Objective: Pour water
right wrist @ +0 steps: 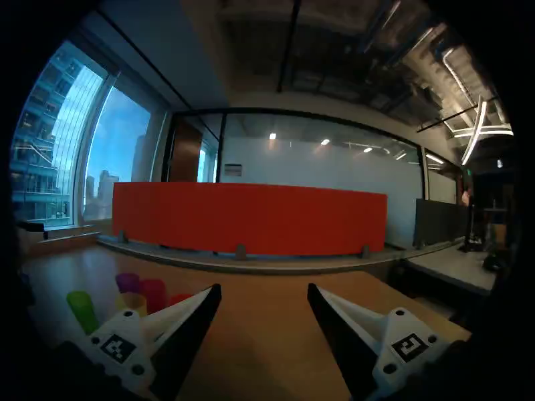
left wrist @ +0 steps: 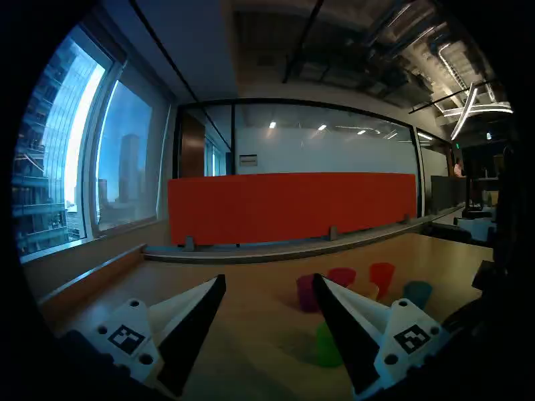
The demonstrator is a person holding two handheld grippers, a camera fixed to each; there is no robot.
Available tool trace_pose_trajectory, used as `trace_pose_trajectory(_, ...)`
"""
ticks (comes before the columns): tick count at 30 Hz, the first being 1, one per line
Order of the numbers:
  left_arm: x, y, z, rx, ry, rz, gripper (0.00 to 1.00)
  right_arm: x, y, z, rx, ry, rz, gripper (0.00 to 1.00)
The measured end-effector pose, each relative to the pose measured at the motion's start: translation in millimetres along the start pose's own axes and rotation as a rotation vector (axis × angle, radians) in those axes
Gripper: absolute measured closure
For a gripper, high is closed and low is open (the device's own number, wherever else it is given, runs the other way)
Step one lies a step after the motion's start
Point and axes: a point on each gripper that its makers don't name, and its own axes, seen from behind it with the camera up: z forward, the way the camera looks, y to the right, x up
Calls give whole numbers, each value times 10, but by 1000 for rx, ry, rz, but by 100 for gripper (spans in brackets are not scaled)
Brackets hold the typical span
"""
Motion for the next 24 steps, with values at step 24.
trace_pose_trajectory(24,-284,-78,-4,99,11,12,4,9,44,-72,-22,-8,33,0)
